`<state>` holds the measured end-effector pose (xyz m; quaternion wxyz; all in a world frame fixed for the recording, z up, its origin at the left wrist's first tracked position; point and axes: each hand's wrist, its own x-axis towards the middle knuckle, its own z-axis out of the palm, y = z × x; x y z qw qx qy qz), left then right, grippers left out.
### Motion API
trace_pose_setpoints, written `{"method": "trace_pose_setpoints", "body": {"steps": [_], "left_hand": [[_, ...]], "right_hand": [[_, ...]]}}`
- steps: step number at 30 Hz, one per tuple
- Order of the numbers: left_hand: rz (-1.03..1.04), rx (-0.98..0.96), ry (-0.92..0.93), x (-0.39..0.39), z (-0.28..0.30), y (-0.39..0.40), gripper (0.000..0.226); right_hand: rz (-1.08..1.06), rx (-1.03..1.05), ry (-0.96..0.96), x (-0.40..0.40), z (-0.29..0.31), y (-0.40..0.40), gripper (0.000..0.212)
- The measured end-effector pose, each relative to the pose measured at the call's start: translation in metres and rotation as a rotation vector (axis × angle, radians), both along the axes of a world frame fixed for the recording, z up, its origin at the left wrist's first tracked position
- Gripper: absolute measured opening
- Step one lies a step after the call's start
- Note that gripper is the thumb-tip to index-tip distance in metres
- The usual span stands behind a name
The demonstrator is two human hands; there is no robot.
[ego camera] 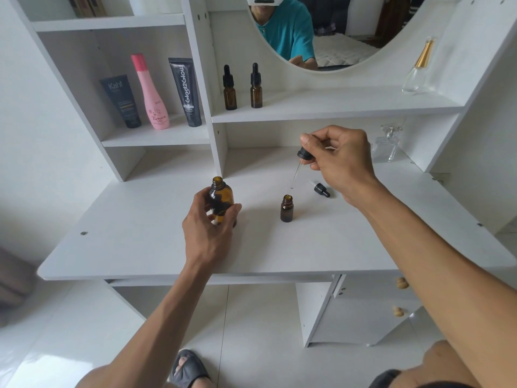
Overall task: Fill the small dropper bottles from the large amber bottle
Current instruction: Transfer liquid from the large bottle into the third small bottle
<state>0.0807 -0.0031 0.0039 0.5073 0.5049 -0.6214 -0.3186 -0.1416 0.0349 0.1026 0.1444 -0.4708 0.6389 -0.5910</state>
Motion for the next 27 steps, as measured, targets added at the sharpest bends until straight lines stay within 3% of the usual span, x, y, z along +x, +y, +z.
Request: {"method": "trace_pose_setpoints", "body": {"steps": [27], "left_hand": [[-0.007,-0.008,0.007,-0.0001,-0.0001,-0.0005,0.050]], "right_hand": [[0.038,-0.022,0.167,0.0040,0.0037,-0.0021,0.025]]}}
